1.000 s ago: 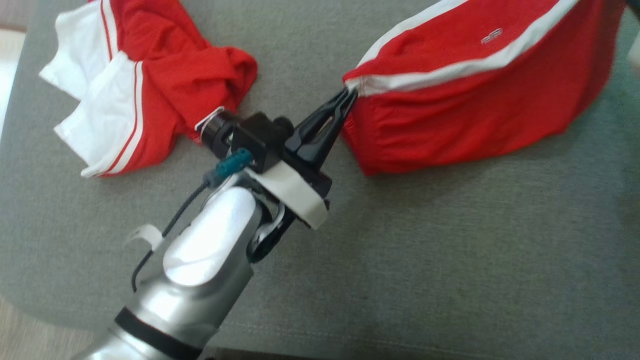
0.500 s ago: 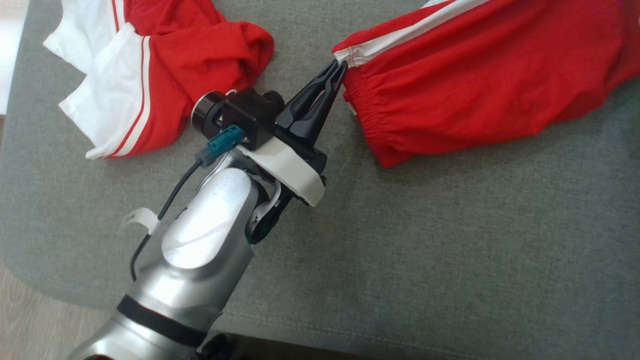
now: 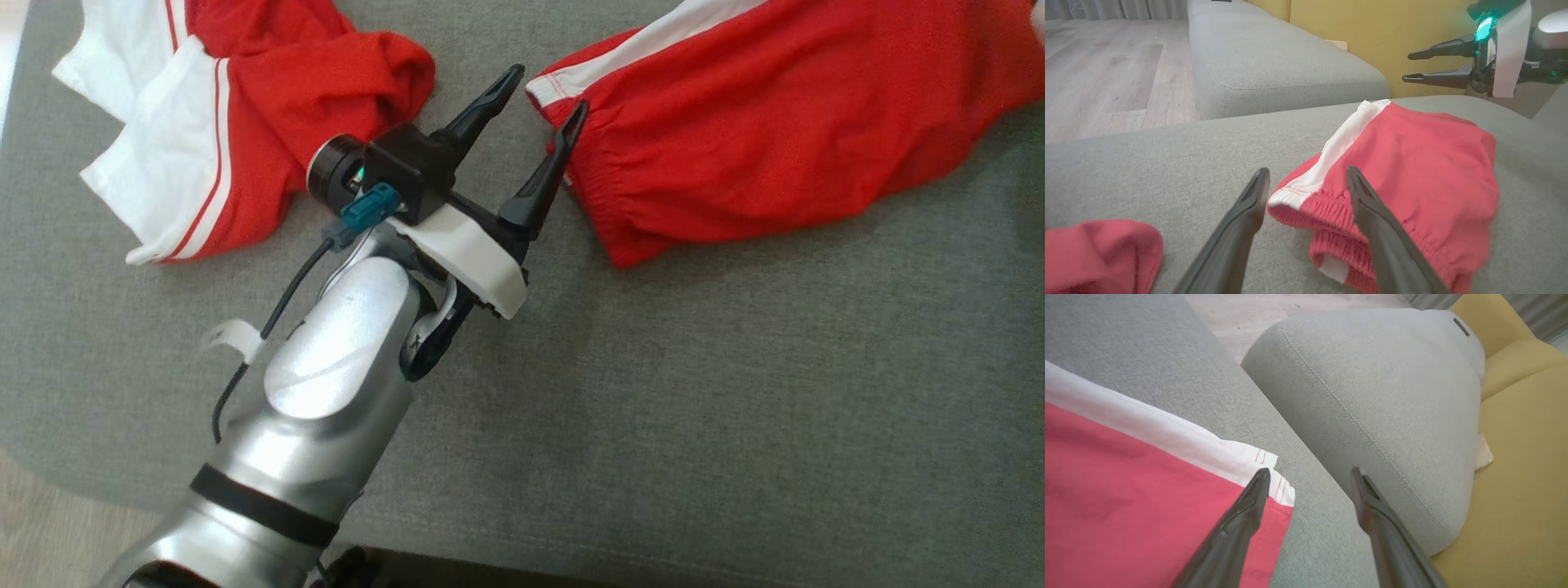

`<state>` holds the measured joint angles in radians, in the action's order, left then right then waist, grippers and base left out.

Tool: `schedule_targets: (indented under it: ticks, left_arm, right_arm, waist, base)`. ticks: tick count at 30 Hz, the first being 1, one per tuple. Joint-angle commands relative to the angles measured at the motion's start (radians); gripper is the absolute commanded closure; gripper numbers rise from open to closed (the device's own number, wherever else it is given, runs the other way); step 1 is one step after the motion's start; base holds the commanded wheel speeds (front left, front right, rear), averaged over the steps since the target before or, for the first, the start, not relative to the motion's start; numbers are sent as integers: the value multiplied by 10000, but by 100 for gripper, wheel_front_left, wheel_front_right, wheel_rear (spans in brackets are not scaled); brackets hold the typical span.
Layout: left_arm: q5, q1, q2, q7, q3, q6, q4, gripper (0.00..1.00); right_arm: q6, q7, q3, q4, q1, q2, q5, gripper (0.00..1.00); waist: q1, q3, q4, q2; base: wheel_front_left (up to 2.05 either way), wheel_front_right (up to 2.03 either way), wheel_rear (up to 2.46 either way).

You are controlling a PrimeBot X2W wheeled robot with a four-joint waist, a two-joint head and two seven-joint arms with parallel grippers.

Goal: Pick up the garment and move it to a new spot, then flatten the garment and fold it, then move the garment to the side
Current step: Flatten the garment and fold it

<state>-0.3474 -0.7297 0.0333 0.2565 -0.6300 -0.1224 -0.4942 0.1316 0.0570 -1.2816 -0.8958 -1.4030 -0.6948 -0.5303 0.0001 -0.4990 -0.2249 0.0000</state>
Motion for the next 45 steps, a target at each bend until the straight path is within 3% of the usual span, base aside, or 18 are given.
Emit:
schedule_targets:
  ticks: [1,5,11,14,17,21,22,24,30,36,45]
  left_arm:
    - [51,-224,172,53,395,55,229,0]
    - [105,-24,172,53,638,107,157,0]
    - [120,627,177,53,1367,192,181,0]
    - [-53,1054,176,53,1968,301,424,0]
    - [-106,1501,175,53,2439,375,697,0]
    - [-154,2214,174,53,3051,507,1013,0]
    - [-154,2214,174,53,3051,507,1013,0]
    - [-188,2621,173,53,3406,623,1249,0]
    - [-355,4208,171,53,4013,927,2172,0]
    - [-60,5448,171,53,4224,1020,2853,0]
    - [-2,6134,170,53,4293,1072,3347,0]
  right_arm:
    - [-9,175,60,-83,180,-67,-171,0]
    - [-9,784,593,-687,538,211,-866,0]
    - [-9,1896,1930,-1134,1562,1119,-1979,0]
    - [-9,2027,2726,-885,2198,1513,-2447,0]
    - [-9,2041,4178,-71,2806,1709,-2480,0]
    - [-9,2044,6594,1258,4389,2069,-1712,0]
    - [-9,2044,6594,1258,4389,2069,-1712,0]
    - [-9,2045,7836,2004,5388,2414,-1097,0]
    - [-9,2046,10896,4358,8631,4179,959,0]
    - [-9,2046,11950,5803,11235,5980,2316,0]
    - [-9,1750,12220,6416,12384,6421,3087,0]
  waist:
    - [-1,156,94,0]
    - [-1,586,315,0]
    - [-1,1569,824,0]
    - [-1,2057,1108,0]
    - [-1,2513,1382,0]
    - [-1,3138,1709,0]
    - [-1,3138,1709,0]
    - [-1,3435,1834,0]
    - [-1,4108,2073,0]
    - [-1,4542,2220,0]
    - [-1,4438,2179,0]
  base:
    - [0,0,0]
    - [0,0,0]
    - [0,0,0]
    - [0,0,0]
    - [0,0,0]
    - [0,0,0]
    - [0,0,0]
    - [0,0,0]
    - [0,0,0]
    - [0,0,0]
    - [0,0,0]
